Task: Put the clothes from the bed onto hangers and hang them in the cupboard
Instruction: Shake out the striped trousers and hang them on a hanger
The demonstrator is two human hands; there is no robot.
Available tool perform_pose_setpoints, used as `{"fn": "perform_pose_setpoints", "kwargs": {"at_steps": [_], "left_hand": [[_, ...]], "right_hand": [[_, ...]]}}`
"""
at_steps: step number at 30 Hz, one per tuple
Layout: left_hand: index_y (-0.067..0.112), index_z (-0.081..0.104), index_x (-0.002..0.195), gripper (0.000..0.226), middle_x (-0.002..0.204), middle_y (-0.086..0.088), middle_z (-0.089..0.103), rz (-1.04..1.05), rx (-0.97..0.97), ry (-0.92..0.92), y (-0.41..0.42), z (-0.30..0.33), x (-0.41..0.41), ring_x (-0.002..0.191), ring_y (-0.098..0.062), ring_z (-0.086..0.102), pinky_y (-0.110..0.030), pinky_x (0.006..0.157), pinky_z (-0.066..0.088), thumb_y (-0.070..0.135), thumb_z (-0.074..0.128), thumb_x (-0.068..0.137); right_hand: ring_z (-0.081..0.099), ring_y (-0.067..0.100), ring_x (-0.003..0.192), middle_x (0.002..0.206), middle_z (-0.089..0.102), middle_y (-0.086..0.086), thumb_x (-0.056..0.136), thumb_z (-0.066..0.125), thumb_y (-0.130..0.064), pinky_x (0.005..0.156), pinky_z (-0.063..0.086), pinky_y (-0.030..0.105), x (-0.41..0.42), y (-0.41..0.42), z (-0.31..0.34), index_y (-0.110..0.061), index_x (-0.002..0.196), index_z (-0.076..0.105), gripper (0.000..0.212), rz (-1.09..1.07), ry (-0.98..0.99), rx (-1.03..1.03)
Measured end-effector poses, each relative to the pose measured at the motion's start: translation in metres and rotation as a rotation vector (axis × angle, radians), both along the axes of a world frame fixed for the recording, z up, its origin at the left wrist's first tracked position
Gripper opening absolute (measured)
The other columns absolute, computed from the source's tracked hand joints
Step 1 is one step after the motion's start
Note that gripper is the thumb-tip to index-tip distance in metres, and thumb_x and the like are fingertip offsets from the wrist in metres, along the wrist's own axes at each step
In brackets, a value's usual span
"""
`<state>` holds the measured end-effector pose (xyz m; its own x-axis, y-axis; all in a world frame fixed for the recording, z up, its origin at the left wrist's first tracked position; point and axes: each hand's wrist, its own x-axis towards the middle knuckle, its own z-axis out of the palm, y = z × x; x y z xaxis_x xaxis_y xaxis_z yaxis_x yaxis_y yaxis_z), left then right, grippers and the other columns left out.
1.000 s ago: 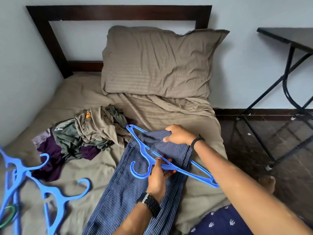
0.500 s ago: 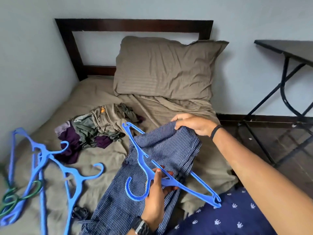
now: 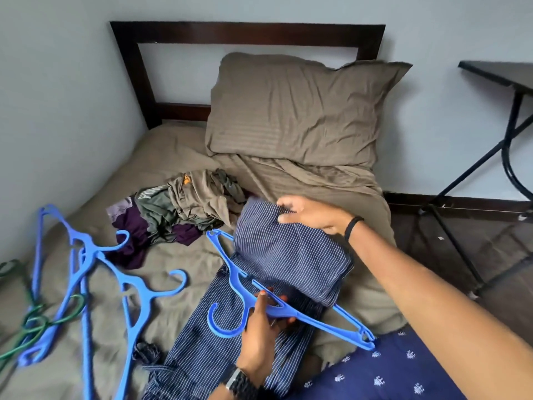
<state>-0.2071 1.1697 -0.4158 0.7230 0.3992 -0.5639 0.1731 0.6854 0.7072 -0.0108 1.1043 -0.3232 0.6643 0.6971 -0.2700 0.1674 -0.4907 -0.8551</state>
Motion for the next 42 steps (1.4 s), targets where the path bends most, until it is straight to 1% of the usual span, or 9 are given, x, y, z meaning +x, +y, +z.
{"fn": "perform_pose_setpoints", "kwargs": {"at_steps": [6,10,14,20,23,27,35,38,42], "left_hand": [[0.005,0.057,0.094,0.025,0.088,-0.018,0.063,0.053,-0.056,-0.042,0.008,0.013,-0.002,0.071,-0.023,0.063,-0.025,0.05,0.056,0.02,0.039,0.101],[0.003,0.057,0.093,0.024,0.082,-0.019,0.065,0.004,-0.028,-0.011,0.012,0.014,-0.008,0.078,-0.029,0.061,-0.028,0.05,0.056,0.018,0.039,0.101],[0.0,0.057,0.089,0.029,0.078,-0.019,0.063,-0.028,0.026,0.028,0.016,0.012,-0.014,0.075,-0.031,0.06,-0.029,0.048,0.055,0.017,0.037,0.101],[0.001,0.052,0.087,0.025,0.078,-0.019,0.06,-0.088,0.023,0.03,0.02,0.021,-0.011,0.07,-0.031,0.058,-0.033,0.05,0.057,0.015,0.037,0.101],[0.002,0.053,0.088,0.02,0.081,-0.02,0.06,-0.125,-0.022,-0.021,0.023,0.023,-0.011,0.075,-0.032,0.061,-0.035,0.059,0.058,0.015,0.041,0.1],[0.007,0.052,0.086,0.01,0.082,-0.015,0.063,-0.216,-0.06,-0.133,0.027,0.019,-0.008,0.072,-0.025,0.065,-0.032,0.063,0.058,0.009,0.047,0.095],[0.006,0.045,0.109,0.037,0.101,-0.017,0.059,-0.343,-0.046,-0.26,0.037,0.004,0.01,0.07,-0.02,0.066,-0.032,0.063,0.057,-0.019,0.04,0.083],[0.012,0.055,0.102,0.04,0.091,-0.004,0.064,-0.411,0.369,-0.288,0.034,-0.014,0.025,0.077,-0.017,0.063,-0.026,0.069,0.054,-0.019,0.037,0.085],[0.015,0.069,0.103,0.034,0.105,-0.001,0.065,-0.632,1.536,-0.508,0.032,-0.05,0.047,0.096,-0.015,0.054,-0.026,0.088,0.041,0.013,0.041,0.084]], "right_hand": [[0.058,0.017,0.103,0.116,0.061,0.011,0.091,0.054,0.003,0.102,0.041,0.029,0.05,-0.021,0.015,-0.002,0.11,0.057,0.02,-0.18,0.016,0.364],[0.052,0.028,0.123,0.131,0.055,0.021,0.089,0.061,0.0,0.106,0.036,0.032,0.079,-0.024,-0.026,0.008,0.125,0.055,0.038,-0.35,-0.35,-0.02],[0.055,0.03,0.119,0.125,0.06,0.02,0.088,0.063,0.0,0.104,0.04,0.034,0.084,-0.014,-0.051,0.008,0.118,0.061,0.032,-0.417,-0.428,-0.006],[0.055,0.035,0.115,0.123,0.059,0.017,0.088,0.06,-0.011,0.094,0.046,0.039,0.087,-0.022,-0.068,-0.015,0.128,0.055,0.04,-0.369,-0.607,-0.411],[0.05,0.034,0.117,0.123,0.054,0.018,0.087,0.061,-0.011,0.097,0.043,0.037,0.056,-0.032,-0.073,-0.013,0.13,0.05,0.045,-0.342,-0.564,-0.421],[0.058,0.016,0.073,0.08,0.063,0.003,0.089,0.064,-0.018,0.069,0.045,0.029,-0.026,-0.055,-0.074,-0.011,0.1,0.066,0.013,-0.223,-0.174,-0.162],[0.053,-0.005,0.099,0.111,0.052,-0.015,0.078,0.075,-0.04,0.083,0.039,0.007,-0.133,-0.122,-0.082,-0.038,0.109,0.061,0.034,-0.175,-0.135,-0.14],[0.055,0.0,0.071,0.092,0.063,-0.011,0.089,0.064,-0.027,0.071,0.047,0.014,-0.144,-0.121,-0.096,-0.032,0.104,0.062,0.016,-0.199,-0.129,-0.144],[0.055,-0.007,0.065,0.081,0.062,-0.015,0.097,0.049,-0.018,0.061,0.043,0.009,-0.15,-0.111,-0.103,-0.03,0.11,0.063,0.022,-0.301,-0.193,-0.056]]}}
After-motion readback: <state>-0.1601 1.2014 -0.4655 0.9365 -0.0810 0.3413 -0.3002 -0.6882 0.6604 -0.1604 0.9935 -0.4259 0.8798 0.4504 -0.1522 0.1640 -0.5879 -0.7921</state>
